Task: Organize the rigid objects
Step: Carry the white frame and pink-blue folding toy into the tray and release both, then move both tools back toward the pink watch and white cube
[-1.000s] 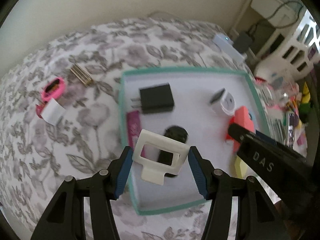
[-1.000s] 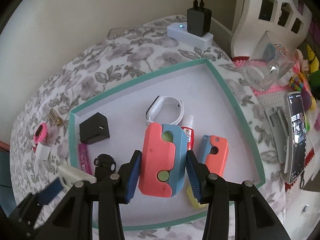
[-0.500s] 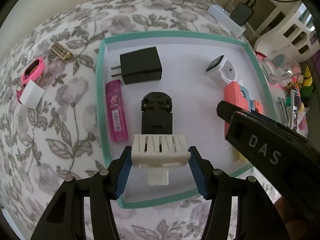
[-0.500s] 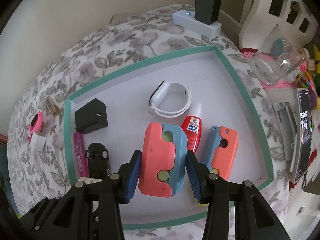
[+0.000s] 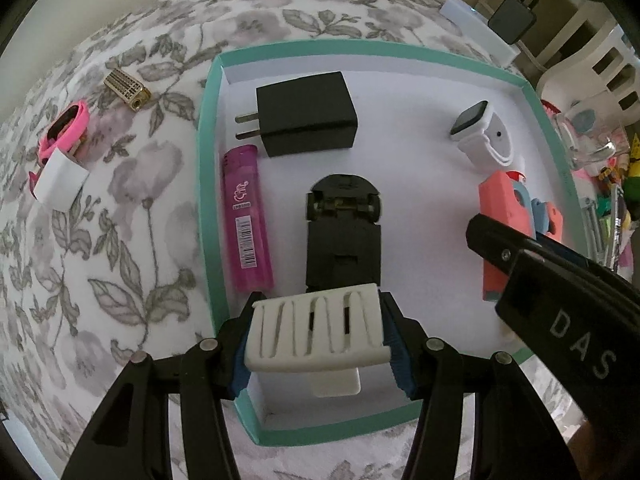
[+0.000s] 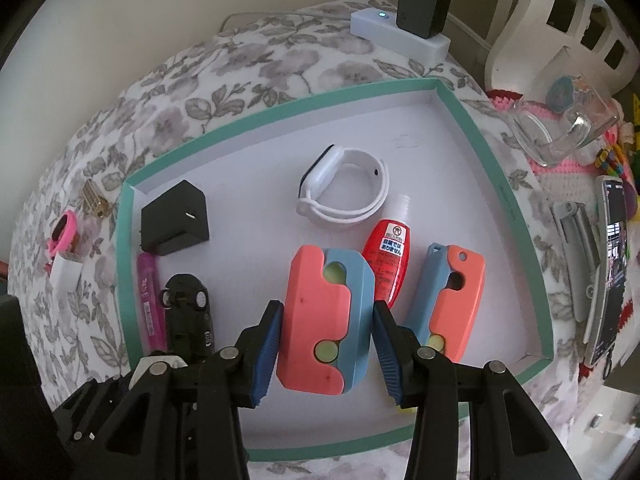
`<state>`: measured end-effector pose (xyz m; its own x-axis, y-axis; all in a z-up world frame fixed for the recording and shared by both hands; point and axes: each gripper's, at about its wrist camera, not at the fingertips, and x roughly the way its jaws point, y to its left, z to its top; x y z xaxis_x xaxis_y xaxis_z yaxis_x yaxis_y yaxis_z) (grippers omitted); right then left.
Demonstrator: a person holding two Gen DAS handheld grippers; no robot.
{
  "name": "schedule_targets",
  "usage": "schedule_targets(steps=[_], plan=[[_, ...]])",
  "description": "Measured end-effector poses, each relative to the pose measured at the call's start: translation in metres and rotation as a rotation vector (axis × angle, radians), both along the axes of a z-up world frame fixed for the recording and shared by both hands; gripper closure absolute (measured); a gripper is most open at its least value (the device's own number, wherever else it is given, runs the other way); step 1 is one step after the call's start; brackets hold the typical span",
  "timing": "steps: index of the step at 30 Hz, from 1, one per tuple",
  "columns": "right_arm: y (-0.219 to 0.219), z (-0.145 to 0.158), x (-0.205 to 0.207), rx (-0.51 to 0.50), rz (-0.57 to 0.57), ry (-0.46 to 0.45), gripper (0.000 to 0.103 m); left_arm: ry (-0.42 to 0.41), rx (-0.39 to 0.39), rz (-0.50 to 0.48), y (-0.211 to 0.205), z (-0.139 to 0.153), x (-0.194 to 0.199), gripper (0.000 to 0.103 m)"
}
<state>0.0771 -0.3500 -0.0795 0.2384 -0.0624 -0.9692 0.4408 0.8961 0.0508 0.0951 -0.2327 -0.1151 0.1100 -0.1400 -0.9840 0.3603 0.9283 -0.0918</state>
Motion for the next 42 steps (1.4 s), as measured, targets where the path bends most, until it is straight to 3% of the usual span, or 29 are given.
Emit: schedule_targets(steps=[23, 35, 38, 42], plan=[[0.007, 0.000, 0.004, -0.007, 0.027, 0.002, 0.054, -0.001, 0.005, 0.002, -0.001, 0.001, 0.000, 0.045], [0.009, 0.026, 0.002, -0.040, 0.008, -0.089, 0.054, -0.041, -0.036, 0.017, 0.008, 0.028, -0.002, 0.040], [0.008, 0.036, 0.000, -0.047, -0.002, -0.129, 0.054, -0.058, -0.055, 0.023, 0.012, 0.037, -0.002, 0.028], [0.006, 0.045, -0.002, -0.056, -0.021, -0.165, 0.054, -0.095, -0.070, 0.026, 0.015, 0.052, -0.002, 0.028]])
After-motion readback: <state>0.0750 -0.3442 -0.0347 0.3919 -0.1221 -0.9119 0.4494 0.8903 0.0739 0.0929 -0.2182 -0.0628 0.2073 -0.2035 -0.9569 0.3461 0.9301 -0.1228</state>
